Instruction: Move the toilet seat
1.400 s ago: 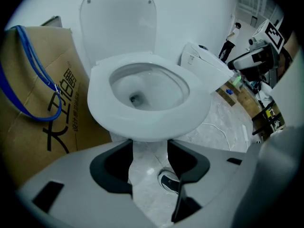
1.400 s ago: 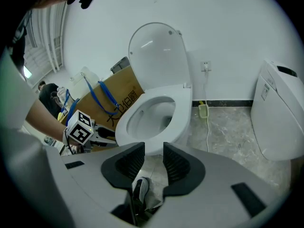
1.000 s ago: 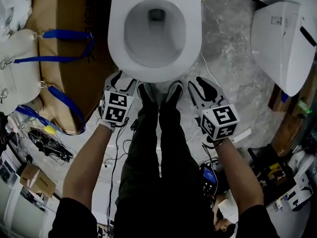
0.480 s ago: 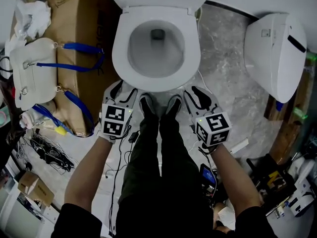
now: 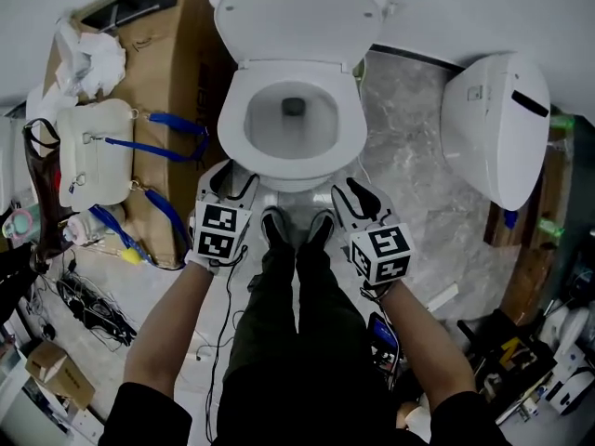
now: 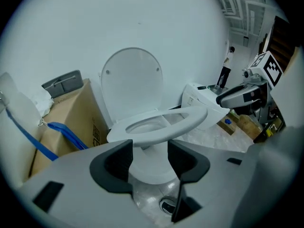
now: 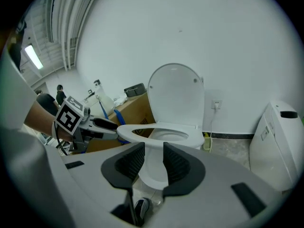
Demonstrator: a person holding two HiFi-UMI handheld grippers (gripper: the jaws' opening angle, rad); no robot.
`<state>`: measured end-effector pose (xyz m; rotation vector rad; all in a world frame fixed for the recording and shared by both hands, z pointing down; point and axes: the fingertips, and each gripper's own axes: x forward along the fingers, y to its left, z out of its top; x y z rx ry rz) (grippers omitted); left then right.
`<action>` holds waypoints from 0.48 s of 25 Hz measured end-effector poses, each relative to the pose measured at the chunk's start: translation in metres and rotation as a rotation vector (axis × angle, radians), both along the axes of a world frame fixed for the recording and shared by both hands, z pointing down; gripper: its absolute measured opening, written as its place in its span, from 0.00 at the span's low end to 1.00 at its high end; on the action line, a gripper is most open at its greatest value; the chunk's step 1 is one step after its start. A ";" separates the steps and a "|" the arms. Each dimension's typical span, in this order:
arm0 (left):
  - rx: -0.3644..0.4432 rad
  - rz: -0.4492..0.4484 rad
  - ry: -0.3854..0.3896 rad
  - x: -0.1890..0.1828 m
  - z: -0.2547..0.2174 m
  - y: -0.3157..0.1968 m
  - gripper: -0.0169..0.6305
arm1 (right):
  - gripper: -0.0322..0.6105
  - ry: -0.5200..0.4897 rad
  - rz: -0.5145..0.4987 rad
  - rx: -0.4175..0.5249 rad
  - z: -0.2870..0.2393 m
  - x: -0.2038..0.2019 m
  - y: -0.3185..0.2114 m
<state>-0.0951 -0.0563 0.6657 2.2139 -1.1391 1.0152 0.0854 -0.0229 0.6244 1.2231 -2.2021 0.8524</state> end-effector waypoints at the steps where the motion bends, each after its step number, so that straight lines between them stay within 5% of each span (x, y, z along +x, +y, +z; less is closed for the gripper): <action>1: 0.005 -0.006 0.004 0.000 -0.004 -0.003 0.37 | 0.26 0.002 0.003 0.009 -0.005 -0.002 -0.004; 12: 0.033 -0.046 0.054 0.003 -0.044 -0.036 0.37 | 0.26 0.064 0.044 0.079 -0.046 -0.017 -0.046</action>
